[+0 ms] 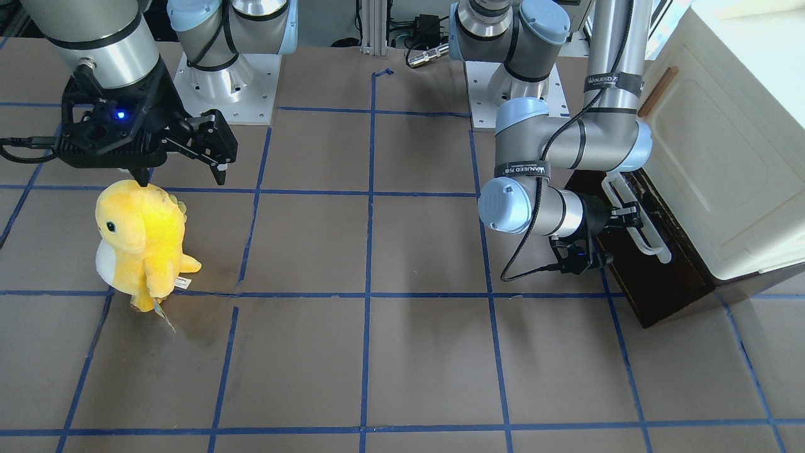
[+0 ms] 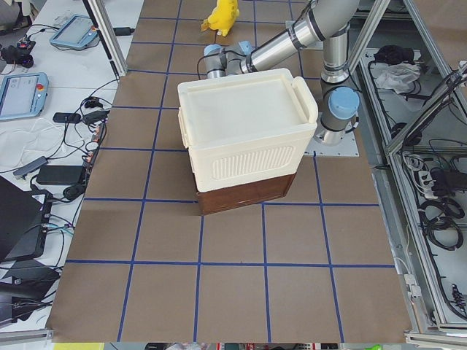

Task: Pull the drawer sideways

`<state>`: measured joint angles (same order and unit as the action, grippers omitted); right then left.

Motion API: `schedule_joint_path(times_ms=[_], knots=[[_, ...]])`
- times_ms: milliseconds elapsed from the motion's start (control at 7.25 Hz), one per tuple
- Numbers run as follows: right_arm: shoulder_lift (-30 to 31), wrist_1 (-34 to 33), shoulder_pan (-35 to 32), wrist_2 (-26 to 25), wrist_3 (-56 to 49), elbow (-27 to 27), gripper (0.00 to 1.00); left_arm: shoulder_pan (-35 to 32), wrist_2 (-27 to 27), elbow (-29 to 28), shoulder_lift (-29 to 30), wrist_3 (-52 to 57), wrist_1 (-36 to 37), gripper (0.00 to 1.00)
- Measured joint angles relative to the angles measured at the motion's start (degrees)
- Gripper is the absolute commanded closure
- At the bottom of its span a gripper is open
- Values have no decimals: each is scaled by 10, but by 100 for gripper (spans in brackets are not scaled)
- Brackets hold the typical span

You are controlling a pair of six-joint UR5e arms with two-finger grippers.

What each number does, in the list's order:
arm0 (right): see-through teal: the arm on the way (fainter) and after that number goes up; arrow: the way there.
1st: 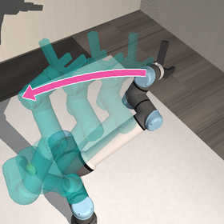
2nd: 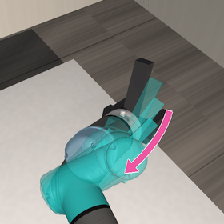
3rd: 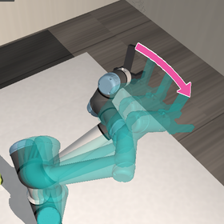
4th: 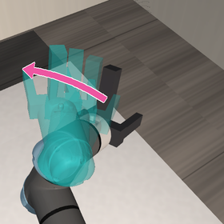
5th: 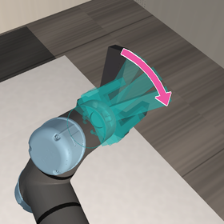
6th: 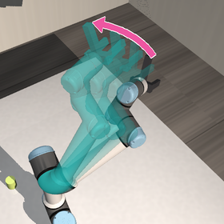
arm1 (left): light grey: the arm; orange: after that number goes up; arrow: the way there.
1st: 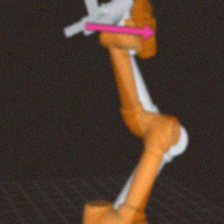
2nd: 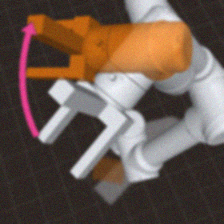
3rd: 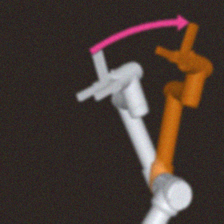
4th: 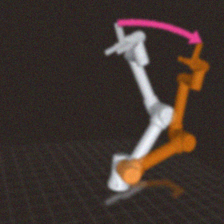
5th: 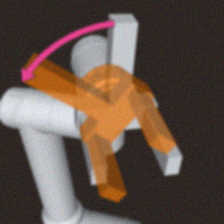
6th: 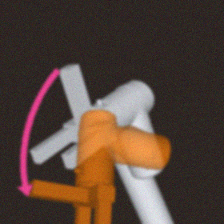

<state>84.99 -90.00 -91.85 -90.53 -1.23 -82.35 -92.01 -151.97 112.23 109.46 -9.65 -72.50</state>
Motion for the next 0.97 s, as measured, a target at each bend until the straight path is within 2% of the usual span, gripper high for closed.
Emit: schedule_joint_path(times_ms=[414, 966], knots=[[0, 0, 0, 0, 0, 0, 0, 0, 0, -1, -2, 0, -4, 73], [0, 0, 0, 0, 0, 0, 0, 0, 0, -2, -2, 0, -5, 76]])
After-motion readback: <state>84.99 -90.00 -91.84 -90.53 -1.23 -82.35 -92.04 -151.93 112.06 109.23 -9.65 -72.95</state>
